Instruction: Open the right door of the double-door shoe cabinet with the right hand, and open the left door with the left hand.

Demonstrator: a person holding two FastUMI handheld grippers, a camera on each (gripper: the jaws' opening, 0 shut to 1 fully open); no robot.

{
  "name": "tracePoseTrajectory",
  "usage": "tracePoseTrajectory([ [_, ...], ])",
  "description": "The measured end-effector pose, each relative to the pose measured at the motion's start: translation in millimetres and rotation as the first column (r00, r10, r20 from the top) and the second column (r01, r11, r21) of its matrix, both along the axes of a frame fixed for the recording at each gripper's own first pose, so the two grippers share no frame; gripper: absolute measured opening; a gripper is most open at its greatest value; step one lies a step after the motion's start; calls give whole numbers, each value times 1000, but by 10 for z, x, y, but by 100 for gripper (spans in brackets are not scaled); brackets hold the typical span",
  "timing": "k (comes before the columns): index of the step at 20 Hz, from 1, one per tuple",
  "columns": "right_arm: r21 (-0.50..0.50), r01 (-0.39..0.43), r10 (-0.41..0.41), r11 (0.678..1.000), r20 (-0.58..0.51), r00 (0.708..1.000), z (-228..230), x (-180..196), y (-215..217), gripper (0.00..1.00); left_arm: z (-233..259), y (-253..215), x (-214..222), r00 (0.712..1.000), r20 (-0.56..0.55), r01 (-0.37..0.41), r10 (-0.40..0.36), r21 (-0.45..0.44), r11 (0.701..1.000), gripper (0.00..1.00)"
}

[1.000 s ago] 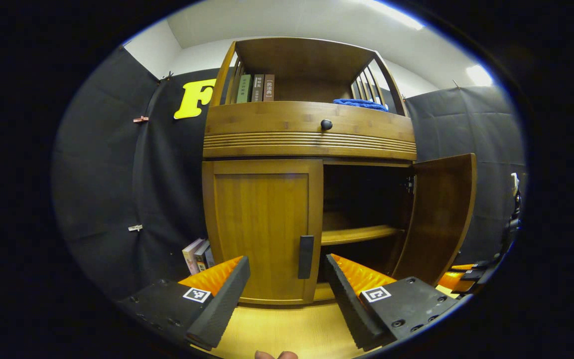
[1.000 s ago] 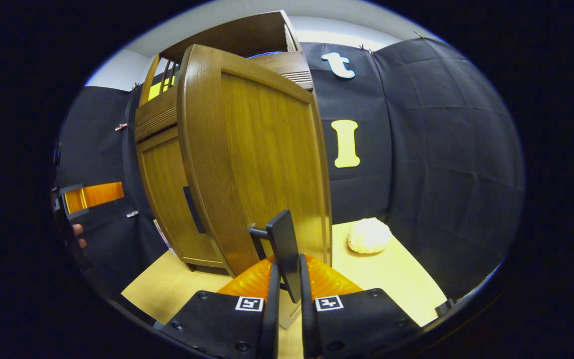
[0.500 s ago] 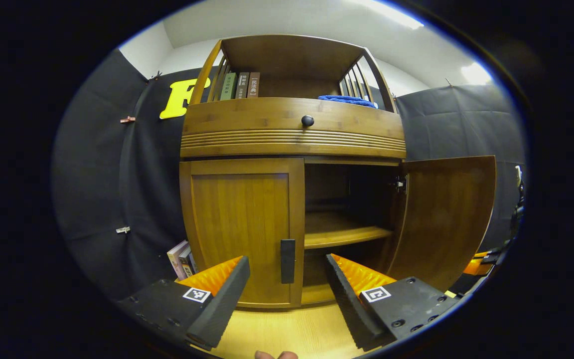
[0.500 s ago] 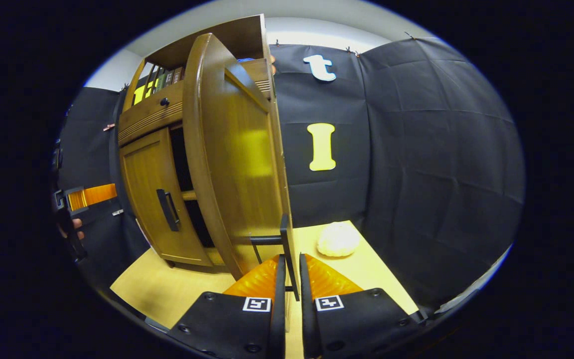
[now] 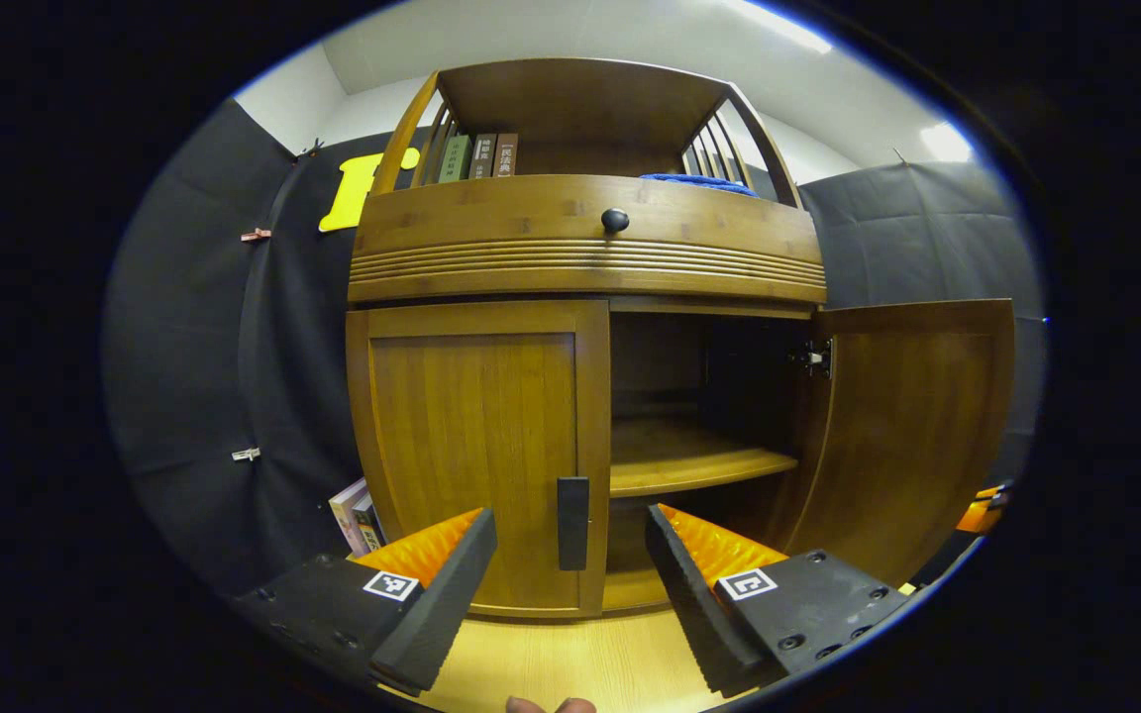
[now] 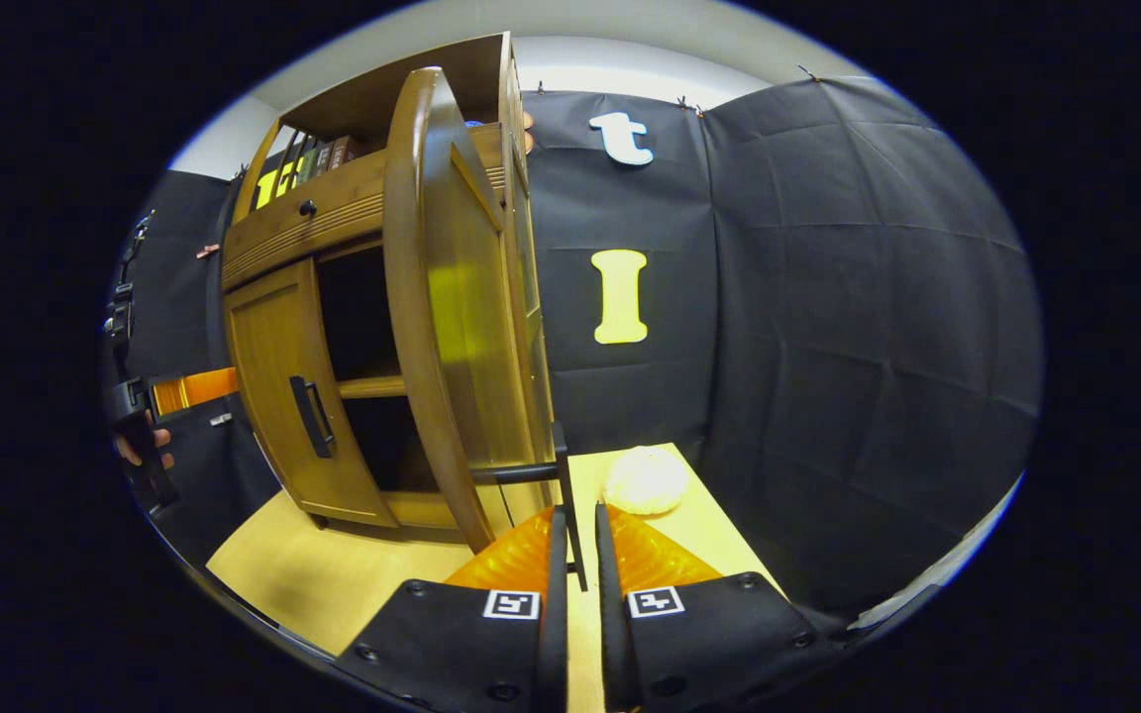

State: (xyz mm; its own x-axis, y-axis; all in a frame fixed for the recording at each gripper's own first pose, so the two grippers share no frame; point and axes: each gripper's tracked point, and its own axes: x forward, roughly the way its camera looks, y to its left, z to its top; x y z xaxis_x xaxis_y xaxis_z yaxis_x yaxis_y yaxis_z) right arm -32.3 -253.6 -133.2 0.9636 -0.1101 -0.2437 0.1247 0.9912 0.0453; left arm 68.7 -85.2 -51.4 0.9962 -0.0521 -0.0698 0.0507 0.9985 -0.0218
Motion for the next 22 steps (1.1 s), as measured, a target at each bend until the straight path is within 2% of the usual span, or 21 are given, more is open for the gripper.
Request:
tracePoseTrajectory([
  [1,-17,39,-39,999,0,999,19,-49,-78,20,-19,-20,51,1000,1,0,0,3,1000,93],
  [3,-80,149,-146,986,48,988,153,-130,-328,43,-51,-50,172,1000,11,1,-1,14,1000,93],
  [8,-140,178,-156,974,159,975,586,-315,-384,100,-264,-149,592,1000,27,1,-2,8,1000,94],
  [11,-184,188,-151,965,196,969,756,-329,-380,99,-432,-200,821,1000,26,8,-8,-14,1000,90],
  [14,-159,186,-151,970,210,966,855,-340,-385,96,-611,-192,1056,1000,8,-15,15,-28,1000,80],
  [15,-149,184,-151,972,210,966,858,-338,-389,100,-658,-179,1125,1000,2,-22,22,-26,999,76],
  [16,-144,181,-149,973,209,966,870,-342,-390,96,-689,-157,1194,999,-2,-32,32,-20,999,75],
  [18,-151,180,-147,972,205,968,888,-347,-418,96,-743,-128,1180,999,-10,-47,47,-11,999,72],
  [22,-158,186,-155,970,193,969,884,-389,-468,96,-781,-158,1301,999,-4,-48,48,-44,998,60],
])
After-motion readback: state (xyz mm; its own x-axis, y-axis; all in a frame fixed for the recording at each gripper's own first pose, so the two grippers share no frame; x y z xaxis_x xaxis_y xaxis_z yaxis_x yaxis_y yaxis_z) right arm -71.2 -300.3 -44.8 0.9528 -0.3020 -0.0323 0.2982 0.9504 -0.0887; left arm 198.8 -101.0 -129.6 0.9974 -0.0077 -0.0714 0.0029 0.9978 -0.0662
